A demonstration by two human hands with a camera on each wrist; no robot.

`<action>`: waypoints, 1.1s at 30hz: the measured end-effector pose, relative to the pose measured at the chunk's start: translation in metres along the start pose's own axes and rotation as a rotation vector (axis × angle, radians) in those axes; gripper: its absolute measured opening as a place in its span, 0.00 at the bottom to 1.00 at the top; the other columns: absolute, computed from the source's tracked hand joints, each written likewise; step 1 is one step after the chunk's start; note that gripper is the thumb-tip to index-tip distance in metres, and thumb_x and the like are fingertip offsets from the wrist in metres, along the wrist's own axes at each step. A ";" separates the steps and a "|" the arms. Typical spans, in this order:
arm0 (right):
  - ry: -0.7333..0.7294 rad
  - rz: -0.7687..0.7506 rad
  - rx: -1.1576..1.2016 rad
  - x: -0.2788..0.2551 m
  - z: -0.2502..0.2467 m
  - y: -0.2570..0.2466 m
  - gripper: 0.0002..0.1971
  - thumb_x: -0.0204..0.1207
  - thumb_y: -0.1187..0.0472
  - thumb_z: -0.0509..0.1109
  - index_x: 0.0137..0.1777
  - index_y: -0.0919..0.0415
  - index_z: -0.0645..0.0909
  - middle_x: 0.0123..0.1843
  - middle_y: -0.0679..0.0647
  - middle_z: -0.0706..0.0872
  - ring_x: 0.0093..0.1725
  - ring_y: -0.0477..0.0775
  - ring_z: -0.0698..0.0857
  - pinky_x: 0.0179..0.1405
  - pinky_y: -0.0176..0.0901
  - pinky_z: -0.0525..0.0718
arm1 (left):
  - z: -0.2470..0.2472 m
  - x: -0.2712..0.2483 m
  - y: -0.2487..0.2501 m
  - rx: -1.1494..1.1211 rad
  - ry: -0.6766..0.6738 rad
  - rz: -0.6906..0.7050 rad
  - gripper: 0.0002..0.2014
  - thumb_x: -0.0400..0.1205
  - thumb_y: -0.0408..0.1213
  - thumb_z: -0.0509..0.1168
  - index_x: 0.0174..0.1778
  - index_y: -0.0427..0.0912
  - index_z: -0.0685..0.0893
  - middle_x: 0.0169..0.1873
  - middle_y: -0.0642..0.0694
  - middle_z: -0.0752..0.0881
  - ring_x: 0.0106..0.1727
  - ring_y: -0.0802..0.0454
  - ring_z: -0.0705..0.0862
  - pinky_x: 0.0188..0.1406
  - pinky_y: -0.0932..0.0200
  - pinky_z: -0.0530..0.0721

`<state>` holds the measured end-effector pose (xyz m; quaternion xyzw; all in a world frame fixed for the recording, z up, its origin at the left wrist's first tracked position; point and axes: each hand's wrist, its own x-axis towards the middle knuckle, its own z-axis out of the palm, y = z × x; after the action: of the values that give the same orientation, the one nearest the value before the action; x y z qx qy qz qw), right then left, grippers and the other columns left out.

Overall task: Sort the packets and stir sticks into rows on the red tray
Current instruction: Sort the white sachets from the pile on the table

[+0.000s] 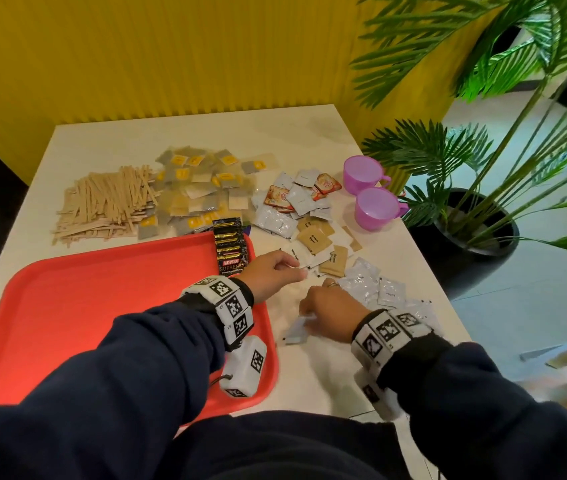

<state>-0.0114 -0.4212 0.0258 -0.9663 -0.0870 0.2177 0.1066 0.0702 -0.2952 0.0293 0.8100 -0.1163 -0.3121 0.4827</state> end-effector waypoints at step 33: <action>0.237 0.189 0.560 0.002 -0.030 0.024 0.09 0.72 0.66 0.71 0.45 0.52 0.75 0.45 0.53 0.80 0.46 0.52 0.76 0.36 0.39 0.69 | -0.012 0.005 0.005 -0.060 0.015 -0.054 0.09 0.85 0.30 0.55 0.57 0.38 0.78 0.45 0.39 0.84 0.41 0.47 0.82 0.38 0.58 0.80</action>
<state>0.0065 -0.4485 0.0456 -0.9218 0.0796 0.1282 0.3570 0.0823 -0.2920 0.0350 0.8004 -0.0812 -0.3222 0.4989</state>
